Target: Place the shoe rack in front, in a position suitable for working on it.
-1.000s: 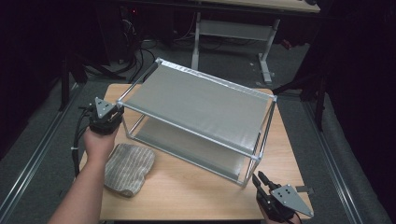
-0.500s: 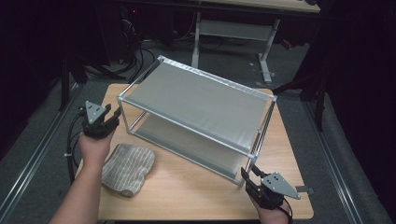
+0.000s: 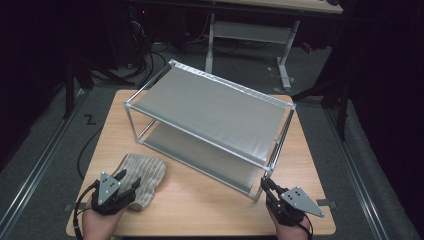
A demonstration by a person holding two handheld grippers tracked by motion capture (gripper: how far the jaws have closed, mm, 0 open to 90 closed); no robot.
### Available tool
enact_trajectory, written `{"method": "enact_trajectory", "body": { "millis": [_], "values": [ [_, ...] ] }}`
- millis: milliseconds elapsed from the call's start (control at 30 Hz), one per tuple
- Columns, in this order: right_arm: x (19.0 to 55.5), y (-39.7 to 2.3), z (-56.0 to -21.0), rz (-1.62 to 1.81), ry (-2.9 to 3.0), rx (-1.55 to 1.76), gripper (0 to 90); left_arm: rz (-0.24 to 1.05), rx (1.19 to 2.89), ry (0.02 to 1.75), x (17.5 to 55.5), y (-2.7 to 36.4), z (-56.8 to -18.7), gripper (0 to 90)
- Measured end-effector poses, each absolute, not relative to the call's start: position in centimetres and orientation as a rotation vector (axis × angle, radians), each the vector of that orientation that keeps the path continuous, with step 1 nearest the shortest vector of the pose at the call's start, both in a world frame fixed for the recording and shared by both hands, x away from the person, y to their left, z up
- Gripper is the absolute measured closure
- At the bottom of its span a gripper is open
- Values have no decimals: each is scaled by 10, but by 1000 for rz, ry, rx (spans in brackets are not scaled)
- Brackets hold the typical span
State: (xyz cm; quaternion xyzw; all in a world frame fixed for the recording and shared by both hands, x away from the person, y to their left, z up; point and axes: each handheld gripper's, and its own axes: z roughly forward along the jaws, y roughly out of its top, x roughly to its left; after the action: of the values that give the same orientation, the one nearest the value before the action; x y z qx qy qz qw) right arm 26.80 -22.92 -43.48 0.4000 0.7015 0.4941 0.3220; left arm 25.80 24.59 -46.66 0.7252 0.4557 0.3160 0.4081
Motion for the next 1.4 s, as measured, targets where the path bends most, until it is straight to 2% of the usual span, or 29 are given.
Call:
{"method": "enact_trajectory", "body": {
  "millis": [167, 400, 533, 600, 633, 733, 900, 967, 1100, 1200, 1400],
  "values": [
    [260, -224, -435, 1317, 1870, 1011, 805, 749, 1886, 1150, 251, 250, -480, 409],
    [241, -211, -436, 1332, 1915, 941, 798, 763, 1924, 1153, 247, 251, -487, 324],
    [241, -211, -436, 1332, 1918, 930, 796, 795, 1860, 1203, 249, 258, -486, 284],
    [241, -211, -436, 1330, 1918, 930, 795, 767, 1838, 1234, 254, 265, -489, 261],
    [241, -211, -436, 1330, 1918, 928, 795, 707, 1827, 1261, 262, 271, -491, 214],
    [241, -211, -436, 1334, 1920, 922, 795, 671, 1831, 1244, 267, 270, -491, 206],
    [241, -211, -436, 1342, 1928, 925, 796, 714, 1908, 1183, 274, 257, -488, 148],
    [241, -211, -436, 1341, 1930, 924, 796, 654, 1955, 1214, 282, 259, -497, 91],
    [241, -211, -436, 1345, 1933, 918, 793, 665, 1997, 1231, 285, 257, -500, 0],
    [241, -212, -436, 1348, 1934, 920, 792, 676, 2018, 1226, 286, 256, -501, 0],
    [241, -211, -436, 1349, 1933, 925, 786, 559, 2062, 1280, 293, 256, -507, 1]
  ]
}}
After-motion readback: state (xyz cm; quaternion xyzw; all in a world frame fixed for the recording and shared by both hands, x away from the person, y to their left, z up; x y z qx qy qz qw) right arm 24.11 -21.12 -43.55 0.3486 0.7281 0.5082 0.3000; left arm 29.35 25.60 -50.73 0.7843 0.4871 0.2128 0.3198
